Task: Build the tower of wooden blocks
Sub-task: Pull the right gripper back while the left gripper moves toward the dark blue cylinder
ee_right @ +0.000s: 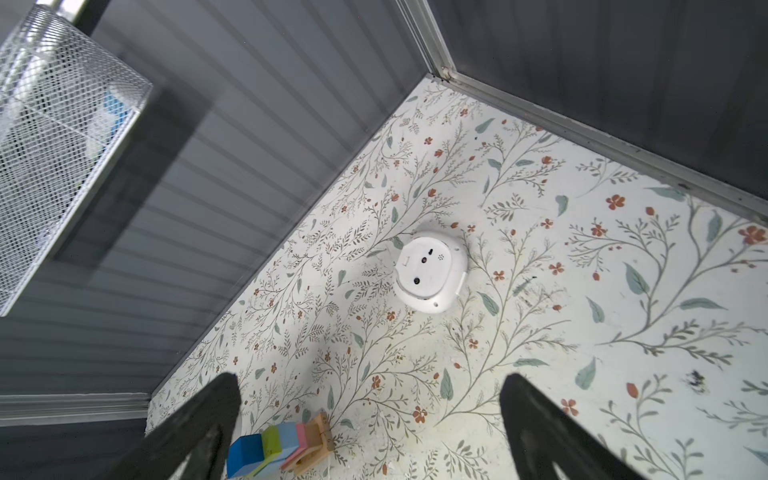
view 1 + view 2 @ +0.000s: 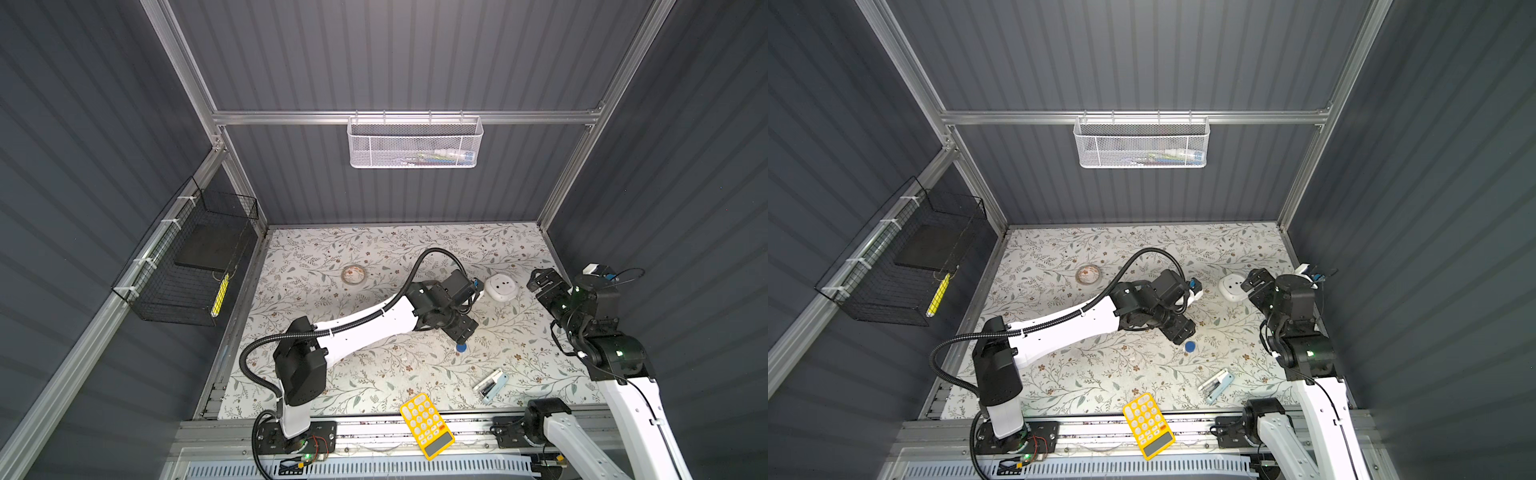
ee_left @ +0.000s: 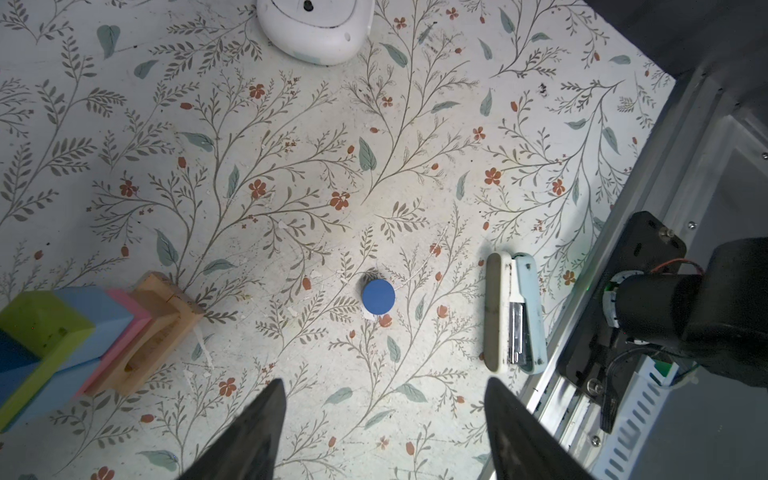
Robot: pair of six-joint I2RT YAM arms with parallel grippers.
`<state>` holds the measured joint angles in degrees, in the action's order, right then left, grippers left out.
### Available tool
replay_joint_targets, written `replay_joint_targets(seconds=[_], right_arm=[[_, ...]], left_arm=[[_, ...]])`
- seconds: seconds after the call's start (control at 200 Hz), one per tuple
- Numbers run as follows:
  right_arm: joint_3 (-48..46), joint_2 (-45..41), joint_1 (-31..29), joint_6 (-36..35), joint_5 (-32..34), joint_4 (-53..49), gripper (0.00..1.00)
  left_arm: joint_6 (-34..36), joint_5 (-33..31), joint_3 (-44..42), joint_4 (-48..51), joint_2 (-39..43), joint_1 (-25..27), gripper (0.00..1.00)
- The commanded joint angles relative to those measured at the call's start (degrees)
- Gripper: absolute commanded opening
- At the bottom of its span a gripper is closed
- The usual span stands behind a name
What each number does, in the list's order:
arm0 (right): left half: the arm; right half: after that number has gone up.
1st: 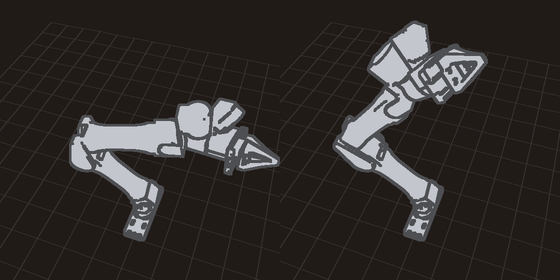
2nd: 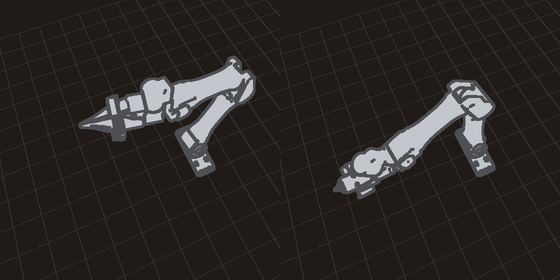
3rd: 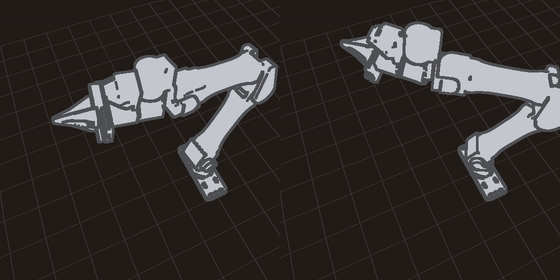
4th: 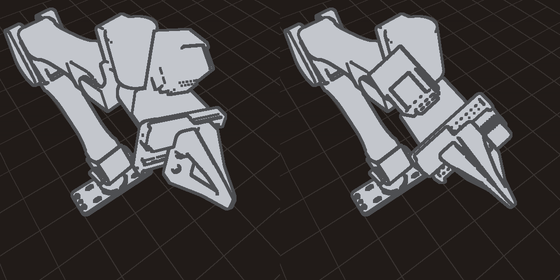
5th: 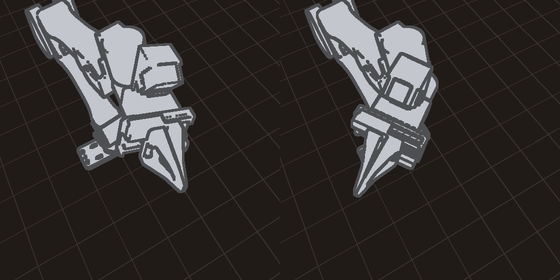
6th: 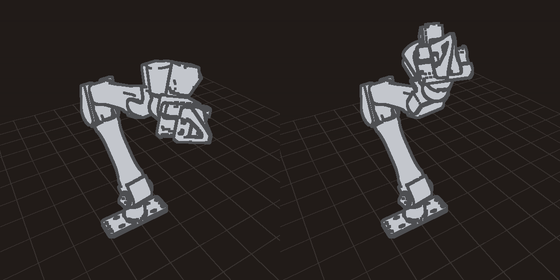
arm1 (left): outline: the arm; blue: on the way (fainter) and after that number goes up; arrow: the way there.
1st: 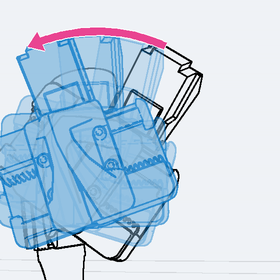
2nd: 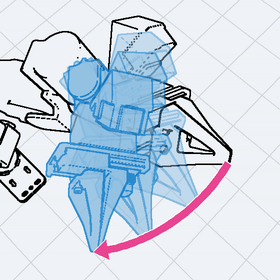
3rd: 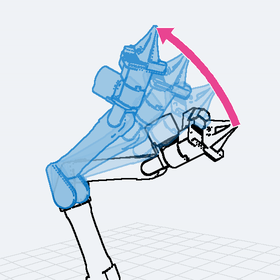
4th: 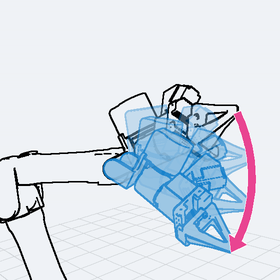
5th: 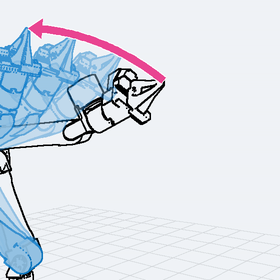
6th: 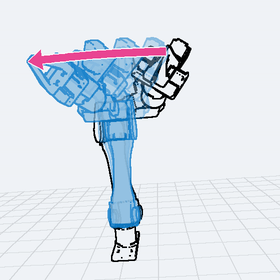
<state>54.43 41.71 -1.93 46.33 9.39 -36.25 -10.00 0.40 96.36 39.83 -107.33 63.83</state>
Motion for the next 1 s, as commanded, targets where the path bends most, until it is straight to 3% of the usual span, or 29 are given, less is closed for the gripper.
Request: replay_joint_targets(seconds=[0.0,0.39,0.99], right_arm=[[-1.4,-0.5,3.1,-0.4,-4.4,0.1,0.99],[-3.9,-1.9,13.3,-1.7,-11.7,-0.8,0.99],[-5.3,-1.6,17.5,-2.2,-17.0,0.6,0.99]], left_arm=[[0.8,-1.3,2.3,2.5,-1.8,1.2,0.76],[-0.5,-3.6,8.3,6.4,-11.2,3.1,0.78],[-3.0,-7.7,14.5,10.0,-21.0,4.1,0.74]])
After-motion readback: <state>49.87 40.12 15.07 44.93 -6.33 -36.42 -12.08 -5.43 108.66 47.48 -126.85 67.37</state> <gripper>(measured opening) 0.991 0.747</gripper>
